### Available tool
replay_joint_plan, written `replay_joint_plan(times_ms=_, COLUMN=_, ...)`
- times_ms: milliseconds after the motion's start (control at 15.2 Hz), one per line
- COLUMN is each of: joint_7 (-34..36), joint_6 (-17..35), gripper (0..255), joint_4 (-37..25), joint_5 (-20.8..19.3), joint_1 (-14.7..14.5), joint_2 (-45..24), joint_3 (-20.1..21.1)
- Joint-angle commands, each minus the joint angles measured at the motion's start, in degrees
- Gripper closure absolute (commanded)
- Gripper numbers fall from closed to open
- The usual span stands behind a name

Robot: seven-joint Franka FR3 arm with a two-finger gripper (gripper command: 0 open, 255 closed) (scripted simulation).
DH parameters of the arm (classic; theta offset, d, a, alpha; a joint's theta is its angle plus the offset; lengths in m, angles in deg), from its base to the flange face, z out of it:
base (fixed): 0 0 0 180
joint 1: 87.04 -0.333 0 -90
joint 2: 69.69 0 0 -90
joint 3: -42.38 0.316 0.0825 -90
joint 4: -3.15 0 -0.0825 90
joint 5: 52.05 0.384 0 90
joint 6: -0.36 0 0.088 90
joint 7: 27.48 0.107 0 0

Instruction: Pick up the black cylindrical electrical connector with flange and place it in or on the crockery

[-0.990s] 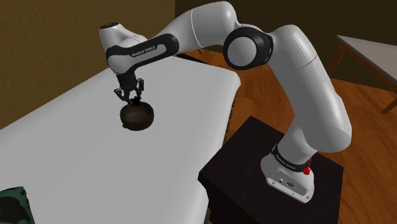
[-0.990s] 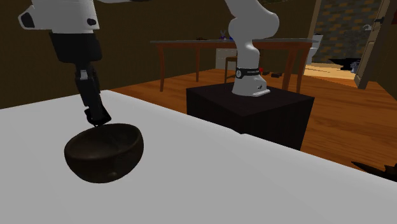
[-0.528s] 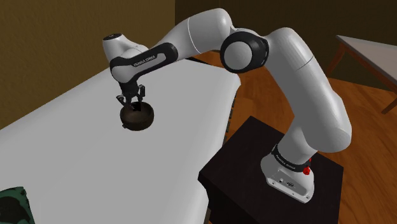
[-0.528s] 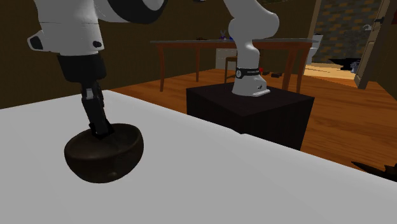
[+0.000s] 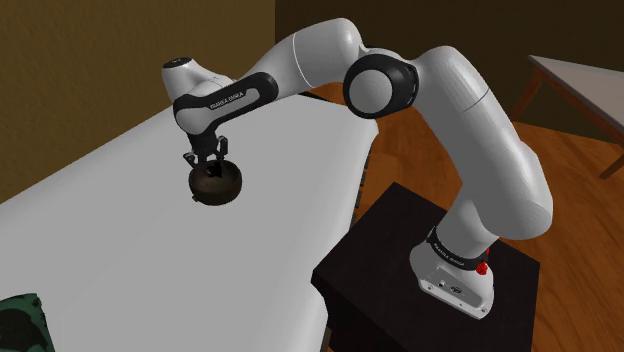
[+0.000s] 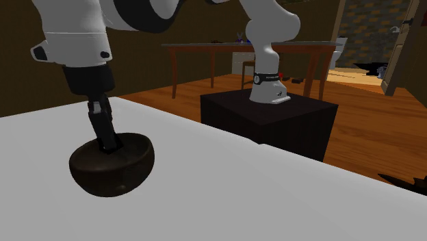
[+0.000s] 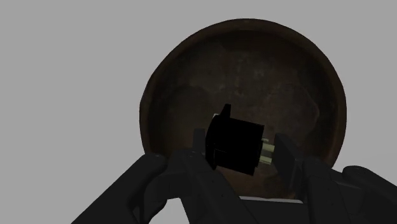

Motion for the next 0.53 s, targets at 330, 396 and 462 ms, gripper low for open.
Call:
replay_joint_plan(times_ms=330, joint_7=0.0, joint_6=0.0, gripper=0, joint_4=0.0, joint_5=0.0, joint_1=0.0, joint_2=0.0, joint_3=0.0)
replay_joint_plan(times_ms=396, joint_7=-0.1, joint_6=-1.3, gripper=0, joint_4=-0.4, joint_5=0.2, joint_1=0.0, joint_2=0.9, joint_3=0.1)
replay_joint_plan(times_ms=462, joint_7=-0.2, joint_6=-2.6, gripper=0, joint_4=-1.0, joint_5=0.3, joint_1=-0.1, joint_2=1.7, joint_3=0.3)
